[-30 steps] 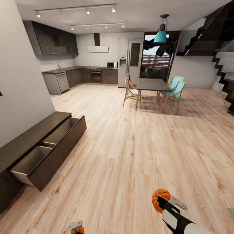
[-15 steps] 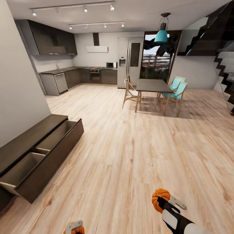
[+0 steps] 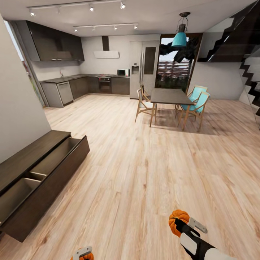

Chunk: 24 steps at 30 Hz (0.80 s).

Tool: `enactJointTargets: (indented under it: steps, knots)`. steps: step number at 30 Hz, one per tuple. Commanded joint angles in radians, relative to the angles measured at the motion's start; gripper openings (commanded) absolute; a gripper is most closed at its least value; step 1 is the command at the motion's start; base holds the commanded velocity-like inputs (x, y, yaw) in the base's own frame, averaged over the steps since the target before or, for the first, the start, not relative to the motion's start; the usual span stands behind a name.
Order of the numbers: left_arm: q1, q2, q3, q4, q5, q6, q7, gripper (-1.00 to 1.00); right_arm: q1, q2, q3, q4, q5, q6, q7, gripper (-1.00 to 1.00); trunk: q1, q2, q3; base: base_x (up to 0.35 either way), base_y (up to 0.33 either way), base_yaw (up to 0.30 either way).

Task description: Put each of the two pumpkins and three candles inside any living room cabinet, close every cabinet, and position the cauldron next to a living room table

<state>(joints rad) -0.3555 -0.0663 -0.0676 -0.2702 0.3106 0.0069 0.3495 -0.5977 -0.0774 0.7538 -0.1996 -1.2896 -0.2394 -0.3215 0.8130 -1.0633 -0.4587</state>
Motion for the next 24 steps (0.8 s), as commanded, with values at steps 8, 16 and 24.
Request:
enactJointTargets:
  steps: [8, 16, 24]
  knots:
    - [0.0, 0.0, -0.009, -0.001, 0.006, 0.001, 0.006, -1.0, -0.001, -0.001, 0.009, -0.003, -0.005, -0.003, -0.005, -1.0, 0.001, -0.001, -0.001, 0.321, -0.122, 0.0]
    - [0.0, 0.0, -0.009, -0.001, 0.006, 0.001, 0.006, -1.0, -0.001, -0.001, 0.01, -0.003, -0.005, -0.003, -0.005, -1.0, 0.001, -0.001, -0.001, 0.321, -0.13, 0.0]
    - [0.0, 0.0, -0.009, -0.001, 0.005, 0.001, 0.006, -1.0, -0.001, -0.001, 0.01, -0.003, -0.005, -0.003, -0.005, -1.0, 0.001, -0.001, -0.001, 0.321, -0.13, 0.0]
